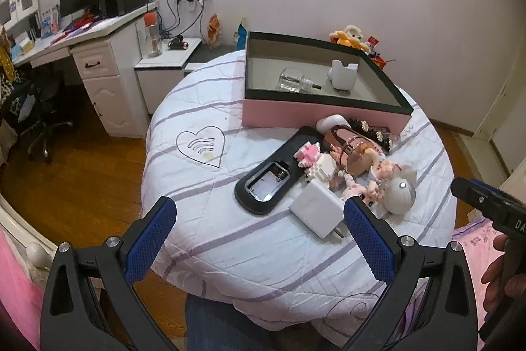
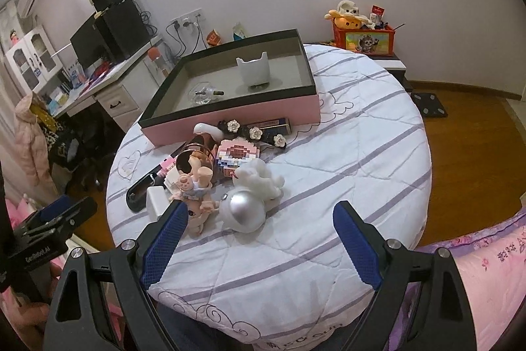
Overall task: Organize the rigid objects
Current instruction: 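Withdraw both tools from the box back toward the remaining items, then grasp the white charger block with the left tool while the right tool grasps the silver ball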
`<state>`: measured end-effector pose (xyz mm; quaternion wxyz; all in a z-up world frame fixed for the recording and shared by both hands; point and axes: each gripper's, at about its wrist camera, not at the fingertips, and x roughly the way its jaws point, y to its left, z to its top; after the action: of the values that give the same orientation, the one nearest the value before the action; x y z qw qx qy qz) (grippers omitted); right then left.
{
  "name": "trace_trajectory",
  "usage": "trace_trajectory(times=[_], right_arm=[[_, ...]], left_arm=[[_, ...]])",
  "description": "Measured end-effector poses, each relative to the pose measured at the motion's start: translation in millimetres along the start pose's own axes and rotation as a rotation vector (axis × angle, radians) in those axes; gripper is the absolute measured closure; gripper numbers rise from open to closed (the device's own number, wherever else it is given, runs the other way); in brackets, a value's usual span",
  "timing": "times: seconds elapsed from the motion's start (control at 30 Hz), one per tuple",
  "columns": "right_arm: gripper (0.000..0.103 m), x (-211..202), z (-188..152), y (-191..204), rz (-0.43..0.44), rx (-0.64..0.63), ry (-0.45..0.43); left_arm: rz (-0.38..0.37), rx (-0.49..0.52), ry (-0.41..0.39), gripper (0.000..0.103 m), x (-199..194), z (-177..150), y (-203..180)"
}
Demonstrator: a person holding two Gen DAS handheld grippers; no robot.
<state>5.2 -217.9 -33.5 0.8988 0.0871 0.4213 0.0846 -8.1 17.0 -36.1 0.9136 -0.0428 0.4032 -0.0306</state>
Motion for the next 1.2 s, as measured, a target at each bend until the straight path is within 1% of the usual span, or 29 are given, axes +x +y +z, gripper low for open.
trace_trajectory(times=[0.17, 0.23, 0.3, 0.47, 0.63, 0.83, 1.0, 1.07, 1.2], right_arm=[[0.012, 6.2, -0.7, 1.5, -0.017, -0.012, 0.022], [0.012, 9.6, -1.3, -0.1, -0.021, -0.011, 0.034], [0.012, 13.0, -1.5, -2.5, -0.026, -0.010, 0.043], [0.012, 22.6, -1.2, -9.9, -0.030, 0.001, 0.066], [0.012, 32.9, -0.6, -14.1, -0.030, 0.009, 0.089], [0.012, 44.8, -0.2, -17.3, -0.031, 0.016, 0.113], [0.012, 53.7, 0.0, -13.6, -0.035, 0.001, 0.129], [0.012, 57.3, 0.1, -11.2, -0.033, 0.001, 0.134], [0.012, 63.9, 0.7, -6.4, -0.027, -0.010, 0.146]], left_arm=[[-0.013, 0.058, 0.006, 0.000, 13.5, -5.9, -18.0], [-0.017, 0.080, 0.019, 0.000, 23.1, -10.2, -24.6], [-0.036, 0.096, 0.042, 0.000, 34.8, -15.8, -29.9], [-0.099, 0.090, 0.082, 0.000, 59.8, -23.5, -33.4], [-0.119, 0.061, 0.123, 0.000, 86.4, -27.1, -33.1], [-0.054, 0.075, 0.074, 0.000, 97.5, -26.5, -29.4], [-0.089, 0.053, 0.049, 0.001, 98.4, -21.5, -16.4], [-0.095, 0.047, 0.039, 0.003, 97.7, -21.0, -13.8], [-0.068, 0.073, 0.040, 0.004, 100.8, -17.9, -16.1]])
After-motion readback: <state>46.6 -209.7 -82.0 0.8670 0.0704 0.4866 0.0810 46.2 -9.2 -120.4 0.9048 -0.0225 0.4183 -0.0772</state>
